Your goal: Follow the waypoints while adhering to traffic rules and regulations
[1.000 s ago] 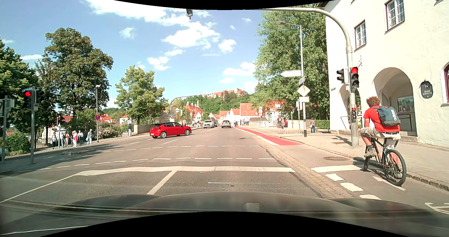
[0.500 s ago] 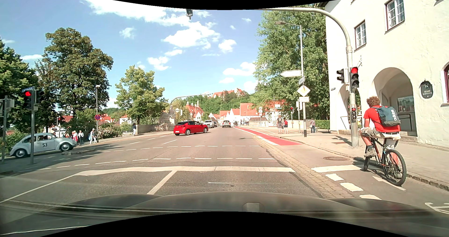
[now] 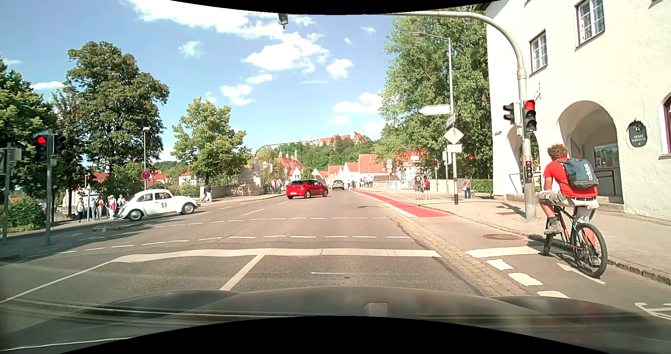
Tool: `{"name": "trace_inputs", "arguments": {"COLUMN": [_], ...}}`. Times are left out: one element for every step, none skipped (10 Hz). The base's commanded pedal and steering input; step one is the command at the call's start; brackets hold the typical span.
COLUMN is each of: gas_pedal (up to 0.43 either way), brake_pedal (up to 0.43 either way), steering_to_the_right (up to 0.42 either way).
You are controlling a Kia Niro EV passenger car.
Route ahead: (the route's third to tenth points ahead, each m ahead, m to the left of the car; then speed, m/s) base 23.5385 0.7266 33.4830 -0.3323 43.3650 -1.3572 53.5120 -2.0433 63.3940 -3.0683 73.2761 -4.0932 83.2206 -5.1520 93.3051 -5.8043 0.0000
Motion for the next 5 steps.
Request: {"name": "trace_inputs", "arguments": {"gas_pedal": [0.0,0.0,0.0,0.0,0.0], "brake_pedal": [0.579,0.579,0.579,0.579,0.579], "steering_to_the_right": [-0.014,-0.014,-0.013,-0.013,-0.013]}}
